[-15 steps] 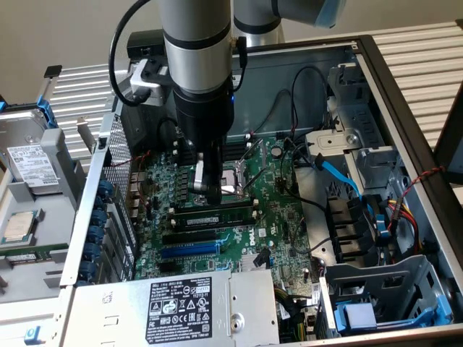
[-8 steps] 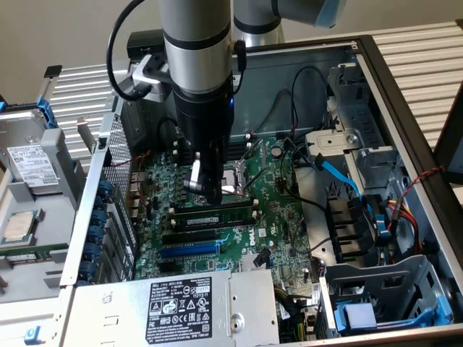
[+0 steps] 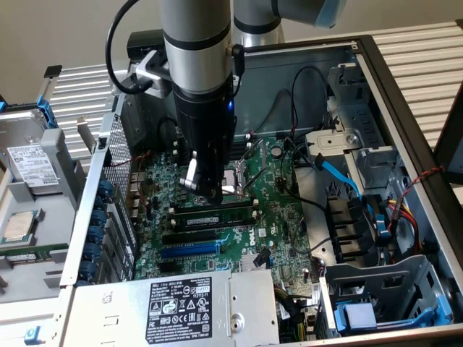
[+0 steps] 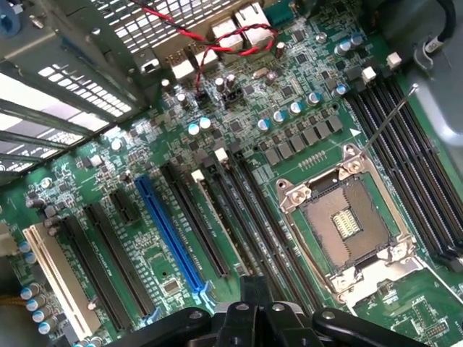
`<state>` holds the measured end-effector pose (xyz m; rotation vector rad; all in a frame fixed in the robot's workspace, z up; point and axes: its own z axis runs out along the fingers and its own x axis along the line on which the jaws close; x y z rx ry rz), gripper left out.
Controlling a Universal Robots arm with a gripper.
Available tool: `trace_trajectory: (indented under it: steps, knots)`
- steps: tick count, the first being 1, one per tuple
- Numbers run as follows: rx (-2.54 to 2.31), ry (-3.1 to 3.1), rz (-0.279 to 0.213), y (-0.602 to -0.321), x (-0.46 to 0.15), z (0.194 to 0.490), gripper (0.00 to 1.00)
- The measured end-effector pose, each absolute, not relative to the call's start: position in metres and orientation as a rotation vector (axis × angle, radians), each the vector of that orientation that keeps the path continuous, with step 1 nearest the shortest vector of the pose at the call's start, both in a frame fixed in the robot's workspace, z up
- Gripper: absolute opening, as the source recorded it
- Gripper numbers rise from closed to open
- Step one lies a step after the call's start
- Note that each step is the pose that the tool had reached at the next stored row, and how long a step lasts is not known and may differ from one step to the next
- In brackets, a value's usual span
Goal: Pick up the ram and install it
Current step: 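Press down the ram until it locks into place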
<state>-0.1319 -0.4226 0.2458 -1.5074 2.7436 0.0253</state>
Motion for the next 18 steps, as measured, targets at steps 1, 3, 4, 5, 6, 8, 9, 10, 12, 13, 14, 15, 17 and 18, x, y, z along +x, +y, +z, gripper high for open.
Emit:
trace_trajectory:
  steps: [1, 3, 4, 5, 6, 8, 9, 10, 12, 13, 14, 15, 17, 18]
  knots:
    - [-1.488, 2.754, 0.025, -0.4226, -0.1319, 0.2457, 0.11]
    - [-1.446, 2.776, 0.025, -0.4226, -0.1319, 0.2457, 0.11]
    - [-1.424, 2.787, 0.025, -0.4226, -0.1319, 0.2457, 0.11]
    - [-1.404, 2.797, 0.025, -0.4226, -0.1319, 0.2457, 0.11]
    - [-1.384, 2.807, 0.025, -0.4226, -0.1319, 0.2456, 0.11]
    - [-1.344, 2.826, 0.024, -0.4226, -0.132, 0.2456, 0.11]
    - [-1.324, 2.835, 0.024, -0.4226, -0.1319, 0.2455, 0.11]
    - [-1.302, 2.845, 0.024, -0.4226, -0.1319, 0.2455, 0.11]
    - [-1.261, 2.864, 0.024, -0.4226, -0.1319, 0.2455, 0.11]
    - [-1.241, 2.872, 0.024, -0.4226, -0.1319, 0.2455, 0.11]
    - [-1.222, 2.88, 0.024, -0.4226, -0.1319, 0.2455, 0.11]
    - [-1.202, 2.889, 0.023, -0.4226, -0.1319, 0.2455, 0.11]
    - [-1.162, 2.905, 0.023, -0.4226, -0.1319, 0.2455, 0.11]
    - [-1.142, 2.912, 0.023, -0.4226, -0.1319, 0.2454, 0.11]
